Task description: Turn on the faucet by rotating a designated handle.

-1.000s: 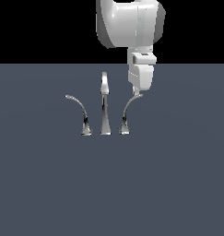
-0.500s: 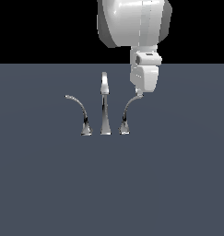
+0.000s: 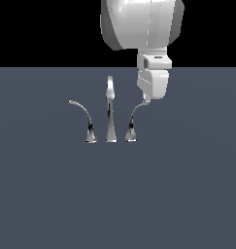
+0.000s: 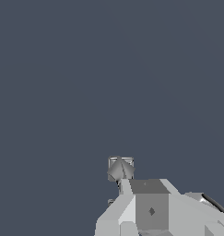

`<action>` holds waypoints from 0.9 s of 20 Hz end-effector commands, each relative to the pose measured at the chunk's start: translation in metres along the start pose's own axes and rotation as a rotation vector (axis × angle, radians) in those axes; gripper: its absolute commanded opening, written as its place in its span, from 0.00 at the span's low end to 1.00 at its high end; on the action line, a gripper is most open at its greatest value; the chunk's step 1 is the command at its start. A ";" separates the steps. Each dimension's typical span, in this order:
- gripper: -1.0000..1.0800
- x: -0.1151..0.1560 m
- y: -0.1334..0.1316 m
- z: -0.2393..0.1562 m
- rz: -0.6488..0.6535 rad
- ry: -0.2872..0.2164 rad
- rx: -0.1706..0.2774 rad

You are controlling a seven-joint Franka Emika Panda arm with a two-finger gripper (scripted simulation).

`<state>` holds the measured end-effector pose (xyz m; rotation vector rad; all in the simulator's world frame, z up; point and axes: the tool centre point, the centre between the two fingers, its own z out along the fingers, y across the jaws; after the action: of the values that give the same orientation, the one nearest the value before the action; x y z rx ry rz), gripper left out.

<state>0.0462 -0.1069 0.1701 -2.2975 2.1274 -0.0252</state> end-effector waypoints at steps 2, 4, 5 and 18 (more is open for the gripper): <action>0.00 -0.003 0.016 0.000 0.003 -0.004 -0.014; 0.00 -0.004 0.022 0.000 0.004 -0.004 -0.015; 0.00 -0.005 0.025 -0.001 0.005 -0.005 -0.016; 0.00 -0.026 0.045 -0.001 0.011 -0.002 -0.015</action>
<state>0.0034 -0.0987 0.1701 -2.2771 2.1637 -0.0173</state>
